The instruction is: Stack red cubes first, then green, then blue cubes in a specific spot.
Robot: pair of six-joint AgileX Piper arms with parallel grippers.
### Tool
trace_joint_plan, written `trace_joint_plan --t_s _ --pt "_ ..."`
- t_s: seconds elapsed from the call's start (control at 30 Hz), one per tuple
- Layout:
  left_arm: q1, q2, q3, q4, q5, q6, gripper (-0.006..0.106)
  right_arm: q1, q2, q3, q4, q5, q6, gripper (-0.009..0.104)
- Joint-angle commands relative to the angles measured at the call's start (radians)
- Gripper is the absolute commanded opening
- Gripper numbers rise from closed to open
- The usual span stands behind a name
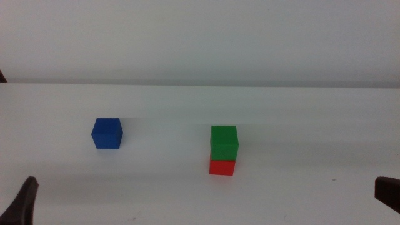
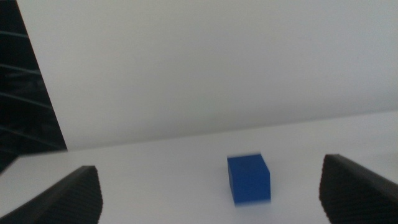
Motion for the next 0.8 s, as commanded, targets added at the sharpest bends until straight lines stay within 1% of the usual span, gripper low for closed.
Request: trace_joint_plan --t_s 0.0,0.07,0.1,0.23,0.33,0.53,0.6,0.67,0.77 --pt "0.0 0.095 -0.067 -0.005 0.044 -0.008 0.094 -0.007 -0.004 0.008 -0.008 -0.009 -0.003 0.093" --pt "0.0 0.251 -0.223 0.01 0.171 -0.008 0.094 -0.007 -0.004 0.008 -0.008 -0.009 -0.003 0.093" --pt "0.0 0.341 -0.312 0.01 0.271 -0.008 0.094 -0.007 -0.004 0.008 -0.008 -0.009 -0.003 0.093" --pt "0.0 0.669 -0.615 -0.006 0.618 -0.008 0.094 -0.007 -0.004 0.008 -0.008 -0.009 -0.003 0.093" --pt "0.0 0.876 -0.788 -0.002 0.787 -0.008 0.094 -0.007 -0.004 0.008 -0.008 -0.011 -0.003 0.093" --pt "0.0 1.252 -1.071 -0.016 1.015 -0.008 0.094 -0.007 -0.004 0.008 -0.008 -0.011 -0.003 0.093" --pt "0.0 1.35 -1.136 -0.026 1.033 -0.005 0.094 -0.007 -0.004 0.008 -0.008 -0.011 -0.003 0.093" --pt "0.0 1.445 -1.197 -0.06 1.044 -0.009 0.094 -0.007 -0.004 0.008 -0.008 -0.011 -0.003 0.093" --pt "-0.012 1.555 -1.275 -0.067 1.057 -0.016 0.094 -0.007 -0.004 0.008 -0.008 -0.011 -0.003 0.093"
